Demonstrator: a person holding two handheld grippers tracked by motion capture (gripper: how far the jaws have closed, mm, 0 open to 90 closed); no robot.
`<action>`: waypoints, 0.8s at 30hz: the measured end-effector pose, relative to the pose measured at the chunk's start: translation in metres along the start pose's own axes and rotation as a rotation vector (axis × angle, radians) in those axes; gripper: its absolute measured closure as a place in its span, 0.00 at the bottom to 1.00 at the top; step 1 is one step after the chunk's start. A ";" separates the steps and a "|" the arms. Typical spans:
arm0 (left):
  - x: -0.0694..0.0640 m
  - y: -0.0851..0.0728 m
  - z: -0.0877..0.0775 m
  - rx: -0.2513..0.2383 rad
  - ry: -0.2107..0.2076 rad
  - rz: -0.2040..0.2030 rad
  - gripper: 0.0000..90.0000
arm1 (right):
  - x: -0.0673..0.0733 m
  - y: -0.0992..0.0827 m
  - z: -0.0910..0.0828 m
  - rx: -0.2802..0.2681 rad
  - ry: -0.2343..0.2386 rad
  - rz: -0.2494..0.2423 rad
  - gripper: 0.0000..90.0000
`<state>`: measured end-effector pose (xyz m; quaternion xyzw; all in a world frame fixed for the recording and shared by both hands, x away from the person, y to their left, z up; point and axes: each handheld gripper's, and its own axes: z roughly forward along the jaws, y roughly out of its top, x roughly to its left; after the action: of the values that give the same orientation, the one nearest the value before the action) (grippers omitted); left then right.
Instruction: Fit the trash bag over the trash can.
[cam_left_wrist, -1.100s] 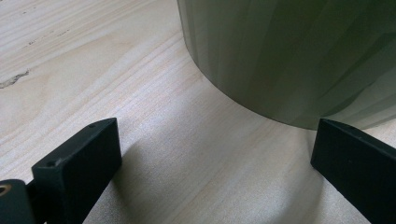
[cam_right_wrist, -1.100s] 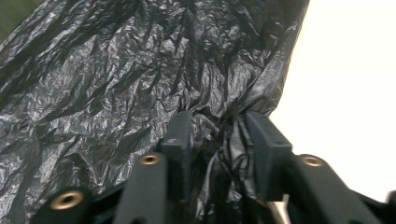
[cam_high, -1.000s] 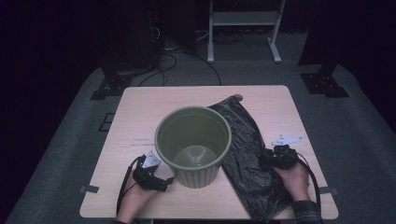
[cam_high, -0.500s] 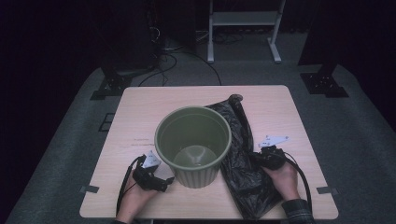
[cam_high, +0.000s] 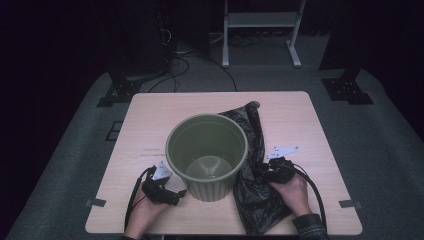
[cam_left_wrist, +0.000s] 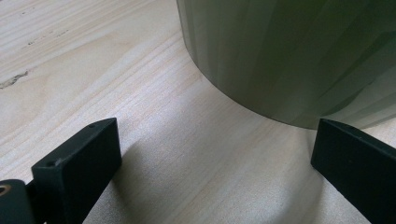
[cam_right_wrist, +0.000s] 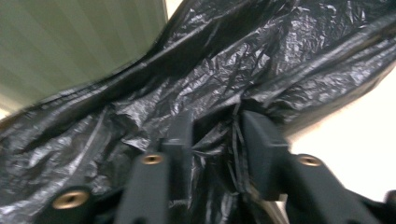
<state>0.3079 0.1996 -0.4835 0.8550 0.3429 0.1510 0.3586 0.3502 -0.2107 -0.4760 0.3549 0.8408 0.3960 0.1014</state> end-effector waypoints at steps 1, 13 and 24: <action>0.000 0.000 0.000 0.000 -0.001 0.000 0.00 | 0.000 0.001 0.002 0.007 0.024 0.012 0.54; 0.000 0.000 0.000 0.000 -0.002 0.002 0.00 | 0.014 0.010 0.021 0.013 0.000 0.013 0.24; 0.000 0.000 0.000 0.000 -0.002 0.002 0.00 | 0.031 0.018 0.034 0.013 -0.060 -0.044 0.27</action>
<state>0.3081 0.1997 -0.4835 0.8556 0.3416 0.1504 0.3587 0.3521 -0.1616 -0.4825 0.3489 0.8475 0.3773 0.1329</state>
